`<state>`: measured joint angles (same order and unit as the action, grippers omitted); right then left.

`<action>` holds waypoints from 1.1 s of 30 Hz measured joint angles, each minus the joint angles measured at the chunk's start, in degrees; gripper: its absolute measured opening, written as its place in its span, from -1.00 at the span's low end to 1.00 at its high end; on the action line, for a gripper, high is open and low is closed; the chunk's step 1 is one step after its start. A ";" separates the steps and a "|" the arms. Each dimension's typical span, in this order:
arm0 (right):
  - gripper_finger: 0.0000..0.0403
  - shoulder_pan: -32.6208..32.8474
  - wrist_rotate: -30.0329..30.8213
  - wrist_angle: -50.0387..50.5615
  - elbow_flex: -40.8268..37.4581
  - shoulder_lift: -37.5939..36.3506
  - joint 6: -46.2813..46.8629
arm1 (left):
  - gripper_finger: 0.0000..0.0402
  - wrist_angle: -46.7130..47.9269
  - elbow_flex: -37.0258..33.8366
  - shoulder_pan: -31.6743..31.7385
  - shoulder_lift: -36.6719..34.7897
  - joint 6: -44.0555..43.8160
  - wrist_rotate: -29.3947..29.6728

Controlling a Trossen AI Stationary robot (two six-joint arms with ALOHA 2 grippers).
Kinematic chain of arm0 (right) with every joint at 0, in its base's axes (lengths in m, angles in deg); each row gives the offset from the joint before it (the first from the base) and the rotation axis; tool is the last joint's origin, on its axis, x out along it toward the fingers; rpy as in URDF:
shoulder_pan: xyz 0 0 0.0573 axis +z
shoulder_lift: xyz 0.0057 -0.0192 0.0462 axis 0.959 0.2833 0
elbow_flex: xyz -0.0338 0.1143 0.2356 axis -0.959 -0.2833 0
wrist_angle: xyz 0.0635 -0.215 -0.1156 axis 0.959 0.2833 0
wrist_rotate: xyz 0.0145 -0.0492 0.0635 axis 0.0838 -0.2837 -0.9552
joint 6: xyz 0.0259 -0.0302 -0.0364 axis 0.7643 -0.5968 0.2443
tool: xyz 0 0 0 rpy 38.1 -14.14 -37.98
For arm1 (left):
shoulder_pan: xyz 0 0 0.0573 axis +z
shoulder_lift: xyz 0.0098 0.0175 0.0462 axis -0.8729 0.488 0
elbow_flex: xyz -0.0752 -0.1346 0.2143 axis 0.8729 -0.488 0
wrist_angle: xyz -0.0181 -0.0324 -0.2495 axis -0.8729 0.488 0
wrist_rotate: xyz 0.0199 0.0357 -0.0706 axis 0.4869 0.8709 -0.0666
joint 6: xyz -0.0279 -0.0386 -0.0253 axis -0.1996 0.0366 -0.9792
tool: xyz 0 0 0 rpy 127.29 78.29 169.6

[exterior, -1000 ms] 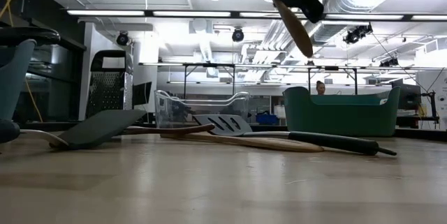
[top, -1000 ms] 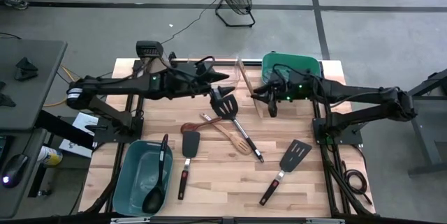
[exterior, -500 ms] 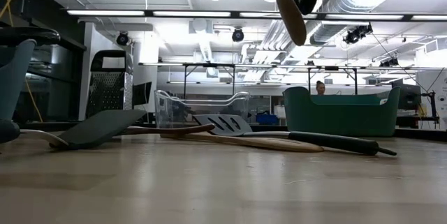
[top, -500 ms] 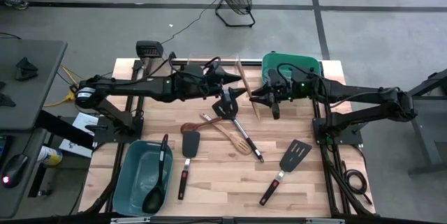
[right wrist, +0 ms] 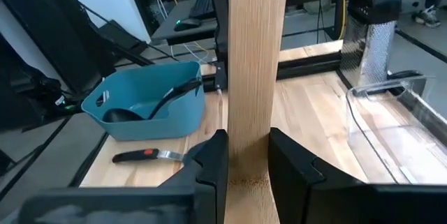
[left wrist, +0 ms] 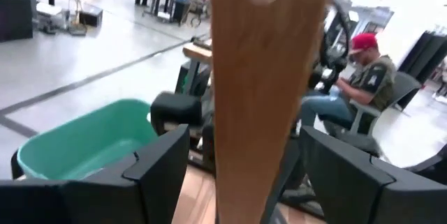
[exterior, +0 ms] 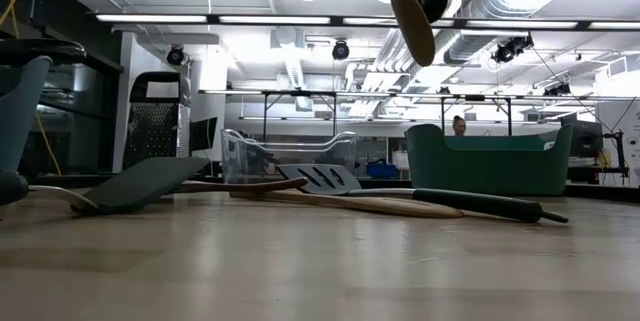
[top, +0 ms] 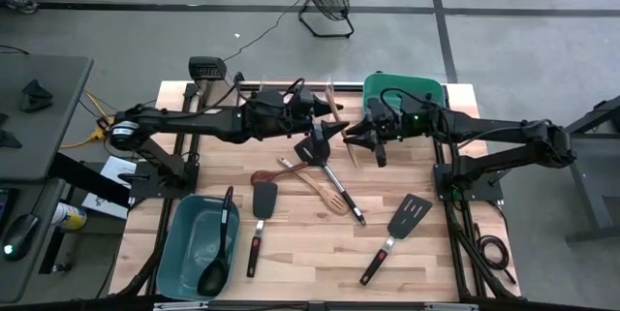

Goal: Pick & Place Kitchen Items
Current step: Put the wooden spoon into the blue bin

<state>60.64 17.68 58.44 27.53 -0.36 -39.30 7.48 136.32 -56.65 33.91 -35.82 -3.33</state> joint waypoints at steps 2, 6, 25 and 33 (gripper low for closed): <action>-0.66 0.00 -0.26 -0.49 0.00 0.04 0.00 | 0.33 0.16 -0.07 0.00 0.20 -0.14 0.00; -0.66 0.00 -1.80 -2.27 0.02 0.81 0.00 | 0.28 -0.23 -0.05 -0.02 0.01 -0.12 0.00; -0.66 -1.59 -3.05 -5.99 0.00 4.06 0.00 | -0.31 1.01 -0.05 0.00 0.03 -0.14 0.01; -0.66 -2.84 -5.15 -5.66 0.00 4.06 0.22 | -0.56 1.90 -0.05 0.02 0.03 -0.06 0.15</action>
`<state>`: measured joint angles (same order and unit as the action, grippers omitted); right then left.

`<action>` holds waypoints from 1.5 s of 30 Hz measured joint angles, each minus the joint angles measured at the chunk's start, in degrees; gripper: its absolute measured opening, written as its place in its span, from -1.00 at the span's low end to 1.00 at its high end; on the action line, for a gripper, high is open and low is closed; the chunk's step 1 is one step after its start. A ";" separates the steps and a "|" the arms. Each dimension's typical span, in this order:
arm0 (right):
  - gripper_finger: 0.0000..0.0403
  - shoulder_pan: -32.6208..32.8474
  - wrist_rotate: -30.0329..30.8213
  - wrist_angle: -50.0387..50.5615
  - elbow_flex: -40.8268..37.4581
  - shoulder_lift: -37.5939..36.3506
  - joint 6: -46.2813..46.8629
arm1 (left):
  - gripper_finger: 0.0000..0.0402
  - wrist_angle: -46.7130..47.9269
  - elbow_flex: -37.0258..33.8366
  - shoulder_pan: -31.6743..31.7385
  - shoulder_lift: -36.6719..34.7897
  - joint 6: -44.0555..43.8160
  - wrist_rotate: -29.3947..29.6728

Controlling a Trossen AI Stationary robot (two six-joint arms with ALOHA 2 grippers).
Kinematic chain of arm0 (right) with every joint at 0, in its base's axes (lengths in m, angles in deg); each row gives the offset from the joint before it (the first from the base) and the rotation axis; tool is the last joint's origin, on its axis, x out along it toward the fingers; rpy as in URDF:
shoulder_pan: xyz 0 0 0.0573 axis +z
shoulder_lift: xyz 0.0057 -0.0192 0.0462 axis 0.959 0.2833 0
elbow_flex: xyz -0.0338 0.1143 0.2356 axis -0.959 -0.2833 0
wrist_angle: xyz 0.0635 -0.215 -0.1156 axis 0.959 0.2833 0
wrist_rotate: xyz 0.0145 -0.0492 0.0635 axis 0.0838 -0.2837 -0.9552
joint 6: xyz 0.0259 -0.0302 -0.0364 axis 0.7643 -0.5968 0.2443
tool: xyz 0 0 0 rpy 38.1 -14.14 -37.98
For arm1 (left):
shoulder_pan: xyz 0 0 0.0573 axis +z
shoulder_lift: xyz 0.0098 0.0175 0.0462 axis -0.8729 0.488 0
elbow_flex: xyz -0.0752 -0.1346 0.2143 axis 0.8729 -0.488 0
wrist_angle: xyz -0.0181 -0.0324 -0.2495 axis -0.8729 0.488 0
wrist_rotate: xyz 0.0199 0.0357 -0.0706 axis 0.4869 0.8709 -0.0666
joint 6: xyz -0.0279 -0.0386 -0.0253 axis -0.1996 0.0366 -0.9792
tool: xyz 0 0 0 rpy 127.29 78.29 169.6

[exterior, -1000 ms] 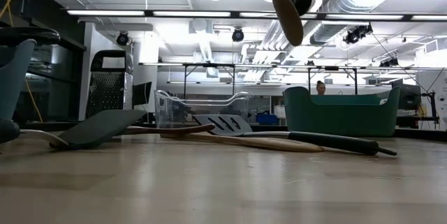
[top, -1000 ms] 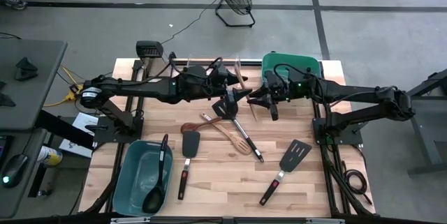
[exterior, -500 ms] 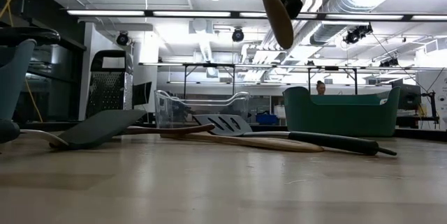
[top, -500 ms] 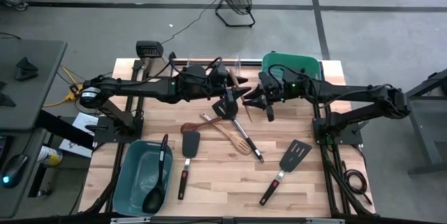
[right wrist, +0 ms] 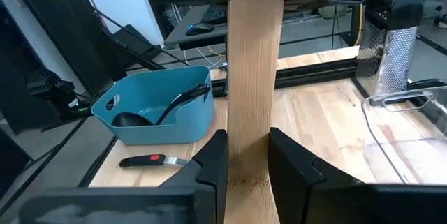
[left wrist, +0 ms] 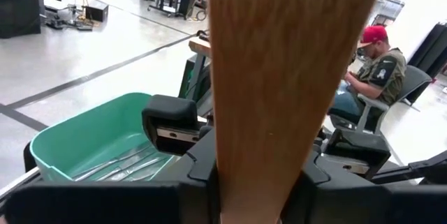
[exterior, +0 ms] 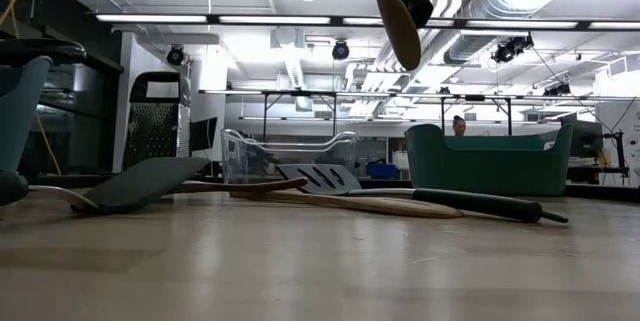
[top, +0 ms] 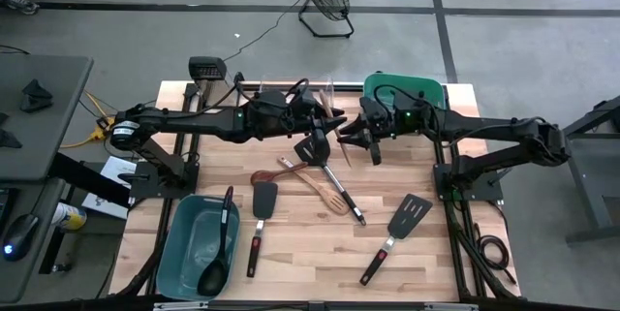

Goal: Pick & Place Kitchen Items
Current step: Put the wooden spoon into the blue bin

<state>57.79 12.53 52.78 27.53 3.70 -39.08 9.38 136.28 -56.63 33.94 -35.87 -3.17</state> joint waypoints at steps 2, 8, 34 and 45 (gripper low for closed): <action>-0.66 0.00 -0.02 0.17 0.00 0.00 0.02 | -0.58 0.21 0.00 0.00 0.00 0.07 0.00; -0.66 0.00 0.15 0.18 0.00 0.00 0.00 | -0.58 0.19 0.00 0.00 0.00 0.63 -0.07; 0.28 -2.04 -0.67 10.69 0.00 -6.21 -0.18 | -0.58 0.61 0.00 2.58 -0.02 0.98 -15.55; 0.28 -5.74 -0.83 16.52 0.00 -7.30 -0.20 | -0.58 -1.58 0.02 3.74 -0.04 0.73 -21.58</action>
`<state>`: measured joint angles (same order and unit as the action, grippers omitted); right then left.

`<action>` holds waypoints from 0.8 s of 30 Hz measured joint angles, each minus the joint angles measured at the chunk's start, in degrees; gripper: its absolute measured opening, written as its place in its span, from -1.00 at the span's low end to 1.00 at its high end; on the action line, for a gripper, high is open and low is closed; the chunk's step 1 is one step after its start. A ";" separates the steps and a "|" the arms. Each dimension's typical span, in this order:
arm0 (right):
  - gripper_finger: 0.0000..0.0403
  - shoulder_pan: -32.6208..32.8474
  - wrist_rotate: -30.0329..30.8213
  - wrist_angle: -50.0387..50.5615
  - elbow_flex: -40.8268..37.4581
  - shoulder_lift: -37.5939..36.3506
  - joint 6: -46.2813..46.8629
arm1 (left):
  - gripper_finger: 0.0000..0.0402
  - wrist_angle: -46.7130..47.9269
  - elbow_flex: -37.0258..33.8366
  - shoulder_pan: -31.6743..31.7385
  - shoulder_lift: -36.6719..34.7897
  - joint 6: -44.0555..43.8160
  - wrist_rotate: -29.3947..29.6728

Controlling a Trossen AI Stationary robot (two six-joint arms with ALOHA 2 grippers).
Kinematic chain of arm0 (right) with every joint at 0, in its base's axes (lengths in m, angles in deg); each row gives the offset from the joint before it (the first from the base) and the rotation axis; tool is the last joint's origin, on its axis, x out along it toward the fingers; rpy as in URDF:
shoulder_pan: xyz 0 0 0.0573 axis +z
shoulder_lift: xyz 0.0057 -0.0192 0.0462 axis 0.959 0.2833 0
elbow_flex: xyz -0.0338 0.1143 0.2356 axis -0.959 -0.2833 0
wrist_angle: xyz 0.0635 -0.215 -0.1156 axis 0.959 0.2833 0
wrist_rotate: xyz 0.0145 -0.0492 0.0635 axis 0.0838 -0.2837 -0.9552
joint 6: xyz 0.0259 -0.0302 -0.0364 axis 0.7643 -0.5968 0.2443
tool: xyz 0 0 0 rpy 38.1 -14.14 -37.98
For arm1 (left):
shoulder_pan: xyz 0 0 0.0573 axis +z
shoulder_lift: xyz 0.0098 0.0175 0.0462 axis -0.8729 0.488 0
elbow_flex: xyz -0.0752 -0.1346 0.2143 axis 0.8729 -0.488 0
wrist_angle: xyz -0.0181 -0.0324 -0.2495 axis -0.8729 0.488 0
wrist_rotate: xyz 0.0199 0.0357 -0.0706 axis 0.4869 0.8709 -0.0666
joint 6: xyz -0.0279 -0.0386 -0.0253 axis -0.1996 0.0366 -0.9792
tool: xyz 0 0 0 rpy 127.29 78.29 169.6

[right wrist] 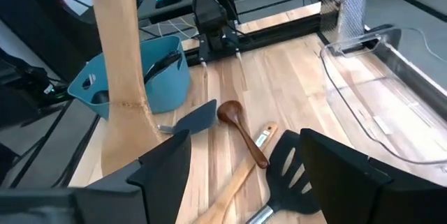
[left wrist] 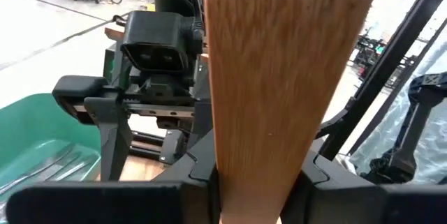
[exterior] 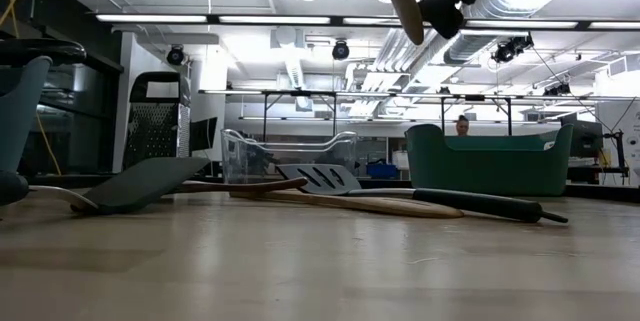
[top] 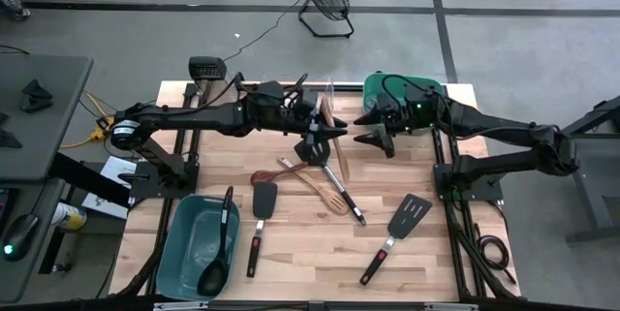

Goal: Pick & Place Kitchen Items
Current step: Put the wooden spoon into the blue bin

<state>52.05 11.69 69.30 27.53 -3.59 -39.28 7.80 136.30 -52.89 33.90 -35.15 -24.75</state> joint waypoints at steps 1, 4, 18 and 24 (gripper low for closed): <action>0.28 -0.15 -0.01 0.56 0.00 -0.16 0.00 | -0.58 0.11 0.00 0.00 0.00 -0.19 -0.38; 0.28 -0.46 -0.03 1.16 0.00 -0.29 -0.04 | -0.58 0.13 0.00 0.00 0.00 -0.38 -0.84; 0.28 -0.44 2.90 5.90 0.00 -1.58 -2.01 | -0.58 16.95 0.04 -0.02 -6.06 -5.44 9.03; 0.28 -0.42 3.81 8.46 0.00 -1.58 -2.84 | -0.58 26.80 0.03 -0.89 -10.90 -8.52 12.94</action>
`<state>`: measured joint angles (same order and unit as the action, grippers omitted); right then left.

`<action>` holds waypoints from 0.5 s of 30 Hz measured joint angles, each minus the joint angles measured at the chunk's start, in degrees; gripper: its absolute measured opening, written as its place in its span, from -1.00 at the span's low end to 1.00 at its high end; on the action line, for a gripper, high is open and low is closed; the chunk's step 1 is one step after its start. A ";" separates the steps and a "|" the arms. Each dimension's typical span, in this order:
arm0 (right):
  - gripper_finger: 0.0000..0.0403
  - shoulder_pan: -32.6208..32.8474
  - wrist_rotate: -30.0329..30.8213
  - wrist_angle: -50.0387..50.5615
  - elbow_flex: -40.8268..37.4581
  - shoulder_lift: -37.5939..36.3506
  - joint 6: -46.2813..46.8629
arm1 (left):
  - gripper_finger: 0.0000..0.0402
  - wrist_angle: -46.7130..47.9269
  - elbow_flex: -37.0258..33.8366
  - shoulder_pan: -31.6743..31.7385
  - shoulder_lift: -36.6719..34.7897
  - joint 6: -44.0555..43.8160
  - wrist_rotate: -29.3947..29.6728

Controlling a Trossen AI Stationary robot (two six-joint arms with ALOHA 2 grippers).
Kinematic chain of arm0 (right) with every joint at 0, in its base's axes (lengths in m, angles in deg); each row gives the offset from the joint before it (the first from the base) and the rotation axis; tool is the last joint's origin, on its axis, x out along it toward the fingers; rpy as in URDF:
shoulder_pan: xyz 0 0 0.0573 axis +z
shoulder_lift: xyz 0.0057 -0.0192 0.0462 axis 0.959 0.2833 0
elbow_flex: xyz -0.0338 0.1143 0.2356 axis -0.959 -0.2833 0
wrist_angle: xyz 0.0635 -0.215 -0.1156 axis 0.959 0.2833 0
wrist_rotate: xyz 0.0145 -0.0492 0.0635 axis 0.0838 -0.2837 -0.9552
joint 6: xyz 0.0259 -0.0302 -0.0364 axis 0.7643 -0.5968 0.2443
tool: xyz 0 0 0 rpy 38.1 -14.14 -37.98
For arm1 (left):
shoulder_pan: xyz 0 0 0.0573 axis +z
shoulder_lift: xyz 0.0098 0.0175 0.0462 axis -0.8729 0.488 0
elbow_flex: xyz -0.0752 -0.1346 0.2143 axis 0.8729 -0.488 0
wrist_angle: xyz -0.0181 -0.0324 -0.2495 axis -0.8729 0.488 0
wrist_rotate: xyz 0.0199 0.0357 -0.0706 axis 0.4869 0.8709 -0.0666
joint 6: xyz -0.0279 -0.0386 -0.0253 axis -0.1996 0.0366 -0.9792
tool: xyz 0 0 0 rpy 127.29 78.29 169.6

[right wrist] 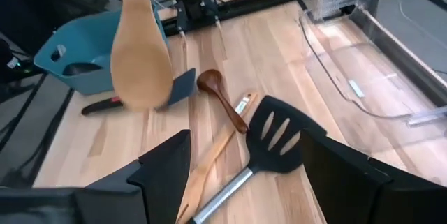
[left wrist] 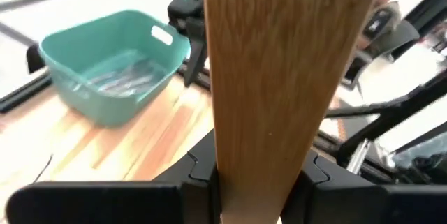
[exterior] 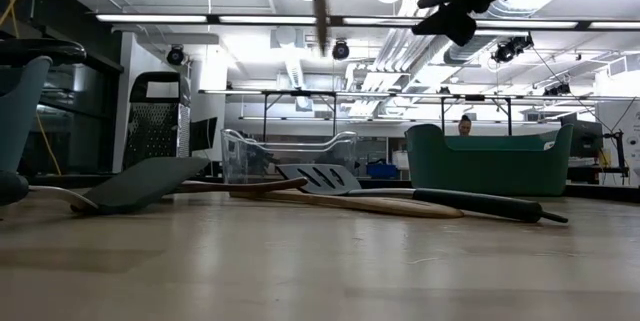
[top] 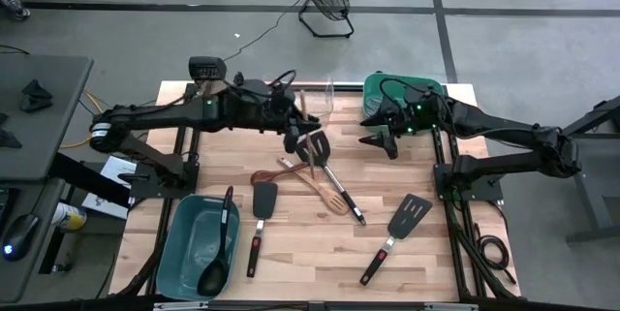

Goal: Pick & Place Kitchen Items
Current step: Put the wooden spoon into the blue bin

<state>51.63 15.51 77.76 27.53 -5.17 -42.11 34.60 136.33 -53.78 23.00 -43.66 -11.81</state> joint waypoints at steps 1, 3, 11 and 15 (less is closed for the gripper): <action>0.28 0.00 0.51 0.06 0.00 0.00 -0.11 | -0.58 1.27 -0.01 -0.07 -0.69 -0.22 0.50; 0.28 0.00 1.18 0.60 0.00 0.02 -0.18 | -0.58 4.18 -0.01 -0.67 -2.17 -1.49 1.61; 0.28 0.00 3.07 0.56 0.00 0.02 -0.17 | -0.58 18.28 -0.01 -5.19 -7.22 -9.31 7.45; 0.28 0.00 4.10 0.66 0.00 0.04 -0.18 | -0.58 23.76 -0.01 -8.28 -9.67 -14.05 9.76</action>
<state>51.63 19.61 78.42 27.53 -5.13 -42.29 58.36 136.32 -62.06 13.33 -57.71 -2.05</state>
